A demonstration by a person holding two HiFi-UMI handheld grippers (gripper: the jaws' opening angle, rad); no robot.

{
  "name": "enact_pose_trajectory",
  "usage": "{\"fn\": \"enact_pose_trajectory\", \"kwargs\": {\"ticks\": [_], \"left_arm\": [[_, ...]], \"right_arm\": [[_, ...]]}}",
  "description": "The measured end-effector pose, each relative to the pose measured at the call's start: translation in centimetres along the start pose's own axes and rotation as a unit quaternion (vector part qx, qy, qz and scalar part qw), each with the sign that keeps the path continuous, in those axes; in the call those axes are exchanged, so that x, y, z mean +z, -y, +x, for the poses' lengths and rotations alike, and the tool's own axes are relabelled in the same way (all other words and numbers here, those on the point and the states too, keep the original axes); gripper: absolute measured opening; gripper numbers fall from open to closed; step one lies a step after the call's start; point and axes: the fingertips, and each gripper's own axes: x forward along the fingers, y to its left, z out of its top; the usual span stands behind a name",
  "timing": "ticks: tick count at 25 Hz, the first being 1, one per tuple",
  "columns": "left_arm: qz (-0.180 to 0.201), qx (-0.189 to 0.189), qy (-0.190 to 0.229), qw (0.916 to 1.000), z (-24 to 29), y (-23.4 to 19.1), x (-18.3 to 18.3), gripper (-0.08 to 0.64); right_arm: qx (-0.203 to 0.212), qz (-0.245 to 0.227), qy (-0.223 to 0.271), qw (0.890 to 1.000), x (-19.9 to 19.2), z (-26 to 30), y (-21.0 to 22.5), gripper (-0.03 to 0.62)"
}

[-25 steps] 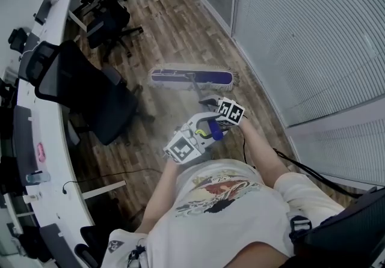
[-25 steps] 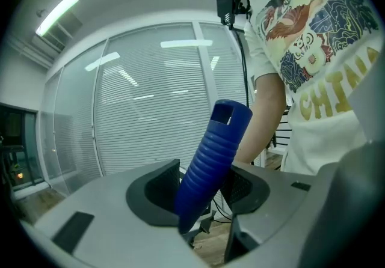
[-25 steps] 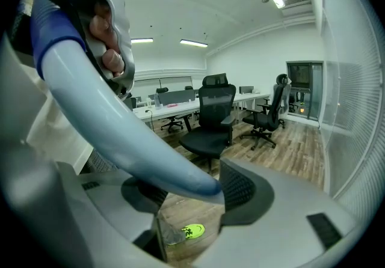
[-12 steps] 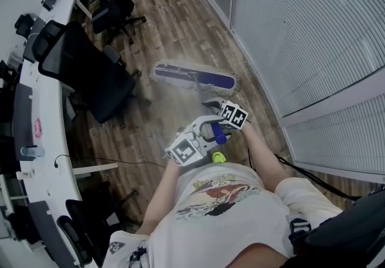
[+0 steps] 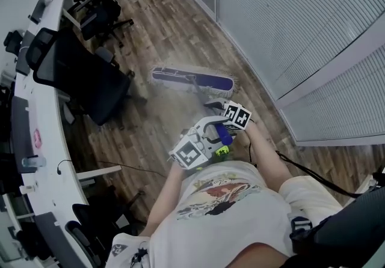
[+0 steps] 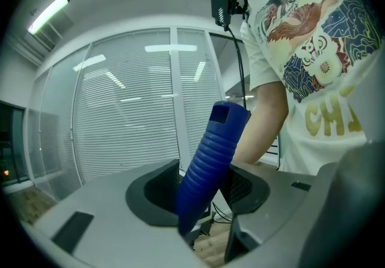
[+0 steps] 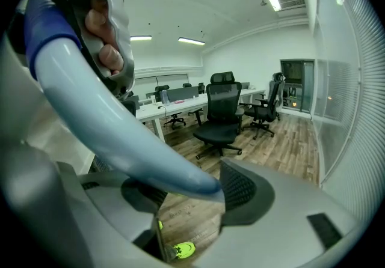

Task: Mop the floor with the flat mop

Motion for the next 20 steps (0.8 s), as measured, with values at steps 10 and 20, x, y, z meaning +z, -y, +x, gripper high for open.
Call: {"fn": "enact_pose_trajectory", "kwargs": {"ticks": [10, 20], "left_arm": [[-0.004, -0.052, 0.023, 0.9983, -10.5, 14.8, 0.3, 0.190], [-0.013, -0.063, 0.043, 0.9970, -15.4, 21.5, 1.3, 0.190]], "right_arm": [[-0.050, 0.026, -0.007, 0.998, -0.6, 3.9, -15.9, 0.218], [-0.056, 0.027, -0.035, 0.997, -1.5, 5.4, -23.7, 0.219]]}}
